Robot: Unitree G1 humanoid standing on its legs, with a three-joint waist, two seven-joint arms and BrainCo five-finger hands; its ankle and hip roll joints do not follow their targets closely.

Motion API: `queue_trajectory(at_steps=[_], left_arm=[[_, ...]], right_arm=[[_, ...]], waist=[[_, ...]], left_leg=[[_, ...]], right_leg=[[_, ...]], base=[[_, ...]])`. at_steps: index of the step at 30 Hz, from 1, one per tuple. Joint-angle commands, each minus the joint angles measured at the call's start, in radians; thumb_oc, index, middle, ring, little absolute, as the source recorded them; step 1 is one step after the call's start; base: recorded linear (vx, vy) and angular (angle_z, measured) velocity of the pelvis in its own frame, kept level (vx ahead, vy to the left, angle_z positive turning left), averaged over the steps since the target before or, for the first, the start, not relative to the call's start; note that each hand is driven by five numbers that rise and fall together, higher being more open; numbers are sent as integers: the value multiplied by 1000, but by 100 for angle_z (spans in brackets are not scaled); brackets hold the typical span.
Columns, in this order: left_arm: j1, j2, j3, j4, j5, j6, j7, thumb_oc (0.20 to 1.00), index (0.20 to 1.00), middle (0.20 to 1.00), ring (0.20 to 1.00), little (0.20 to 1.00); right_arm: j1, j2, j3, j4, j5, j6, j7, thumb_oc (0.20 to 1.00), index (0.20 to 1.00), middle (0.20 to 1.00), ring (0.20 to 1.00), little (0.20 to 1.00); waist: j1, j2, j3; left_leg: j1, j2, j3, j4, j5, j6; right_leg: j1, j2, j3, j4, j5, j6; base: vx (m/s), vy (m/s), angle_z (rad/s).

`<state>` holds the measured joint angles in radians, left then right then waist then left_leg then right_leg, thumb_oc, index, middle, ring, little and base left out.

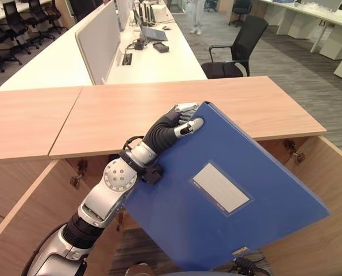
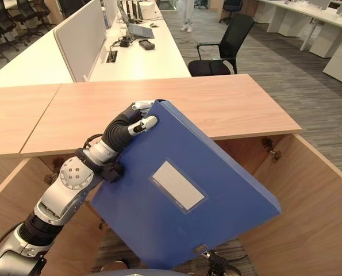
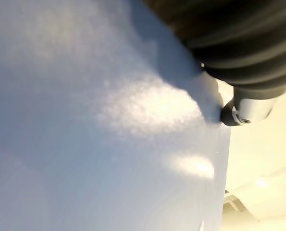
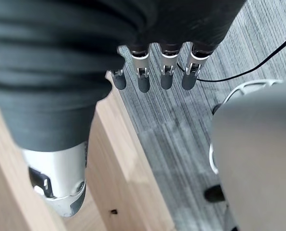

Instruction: Put the empty folder in the office cabinet

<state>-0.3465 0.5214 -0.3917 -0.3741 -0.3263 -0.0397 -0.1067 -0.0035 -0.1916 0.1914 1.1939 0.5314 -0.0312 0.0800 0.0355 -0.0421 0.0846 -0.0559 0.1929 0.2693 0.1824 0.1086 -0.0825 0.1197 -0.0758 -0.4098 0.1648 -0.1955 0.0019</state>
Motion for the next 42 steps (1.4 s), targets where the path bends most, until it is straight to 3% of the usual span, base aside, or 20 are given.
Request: queue_trajectory(at_steps=[1, 11, 17, 24, 34, 42], left_arm=[[2, -7, 71, -6, 26, -25, 5, 200, 200, 200, 200, 200], [86, -11, 158, 82, 103, -18, 40, 200, 200, 200, 200, 200], [200, -16, 221, 99, 134, -49, 94, 200, 200, 200, 200, 200], [230, -25, 303, 133, 209, -67, 145, 200, 200, 200, 200, 200], [321, -38, 436, 145, 396, -80, 218, 200, 200, 200, 200, 200], [342, -41, 459, 168, 491, -84, 257, 200, 200, 200, 200, 200]], right_arm=[[-28, -10, -32, -75, 63, -12, -9, 1000, 1000, 1000, 1000, 1000], [-20, -35, -68, -194, 72, -18, -39, 1000, 1000, 1000, 1000, 1000], [-50, 16, -78, -71, 50, -28, -89, 1000, 1000, 1000, 1000, 1000], [-19, -21, -89, -108, 55, -7, -43, 1000, 1000, 1000, 1000, 1000], [72, -85, -146, -441, 17, -45, -63, 1000, 1000, 1000, 1000, 1000], [156, -112, -108, -837, 72, -50, 40, 1000, 1000, 1000, 1000, 1000]], waist=[[-8, -23, 2], [-11, -23, -4], [3, -16, -3], [-3, -19, -4], [-19, -23, -5], [-34, -30, 0]], left_leg=[[-72, -13, 9, 149, -105, 0], [-70, -15, 12, 144, -108, 1], [-71, -18, 7, 146, -111, 3], [-67, -17, 11, 141, -114, 2], [-67, -9, 19, 139, -118, -2], [-61, -8, 31, 132, -121, -1]], right_leg=[[53, 12, 1, -158, 133, 36], [52, 12, 5, -157, 133, 34], [55, 11, 0, -156, 131, 34], [55, 11, 6, -156, 129, 34], [50, 15, 15, -158, 127, 32], [42, 11, 23, -156, 128, 32]], base=[[0, 0, 0], [7, -3, -2], [0, 0, 0], [2, -1, 1], [3, -7, -4], [3, -1, -6]])
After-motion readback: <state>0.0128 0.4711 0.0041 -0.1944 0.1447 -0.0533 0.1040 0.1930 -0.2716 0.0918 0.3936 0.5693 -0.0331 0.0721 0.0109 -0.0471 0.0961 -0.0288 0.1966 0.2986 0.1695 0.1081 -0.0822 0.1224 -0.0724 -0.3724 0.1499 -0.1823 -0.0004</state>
